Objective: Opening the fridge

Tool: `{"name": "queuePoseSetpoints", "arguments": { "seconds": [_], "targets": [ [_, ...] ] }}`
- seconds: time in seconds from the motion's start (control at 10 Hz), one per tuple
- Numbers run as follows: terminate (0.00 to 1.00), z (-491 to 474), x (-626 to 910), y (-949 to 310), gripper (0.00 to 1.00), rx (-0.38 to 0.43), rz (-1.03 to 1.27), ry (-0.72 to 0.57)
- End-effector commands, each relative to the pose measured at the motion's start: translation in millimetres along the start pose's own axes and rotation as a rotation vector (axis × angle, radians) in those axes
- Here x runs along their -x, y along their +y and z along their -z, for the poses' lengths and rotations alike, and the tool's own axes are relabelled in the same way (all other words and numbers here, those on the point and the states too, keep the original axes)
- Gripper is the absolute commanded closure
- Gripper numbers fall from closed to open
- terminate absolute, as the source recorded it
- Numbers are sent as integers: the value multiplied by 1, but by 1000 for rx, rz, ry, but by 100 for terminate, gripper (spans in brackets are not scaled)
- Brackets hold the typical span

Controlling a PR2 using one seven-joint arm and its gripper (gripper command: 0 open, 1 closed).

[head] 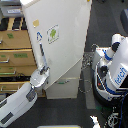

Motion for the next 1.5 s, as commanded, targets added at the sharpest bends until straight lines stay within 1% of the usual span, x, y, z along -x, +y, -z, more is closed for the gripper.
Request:
{"name": "queuePoseSetpoints", "arguments": {
  "seconds": [0.1,0.2,0.3,0.4,0.5,0.6,0.7,0.8,0.9,1.0,1.1,1.2,1.3,1.5],
  "targets": [
    [0,-265,101,-403,100,485,704,-157],
    [0,-269,131,-451,100,606,921,-146],
    [0,-258,137,-446,100,611,981,-147],
    [0,-213,178,-424,100,661,1120,-110],
    [0,-209,202,-428,100,689,1152,-97],
    [0,-218,230,-445,100,741,1190,-115],
    [0,-214,248,-438,100,738,1214,-115],
    [0,-211,255,-423,100,699,1213,-119],
    [0,-194,258,-337,0,527,1169,-101],
    [0,-184,266,-278,0,429,1165,-60],
    [0,-157,268,-181,0,191,1078,0],
    [0,-140,253,-154,0,138,1018,30],
    [0,-120,231,-136,0,126,975,35],
    [0,-21,127,-81,0,138,819,85]
  ]
}}
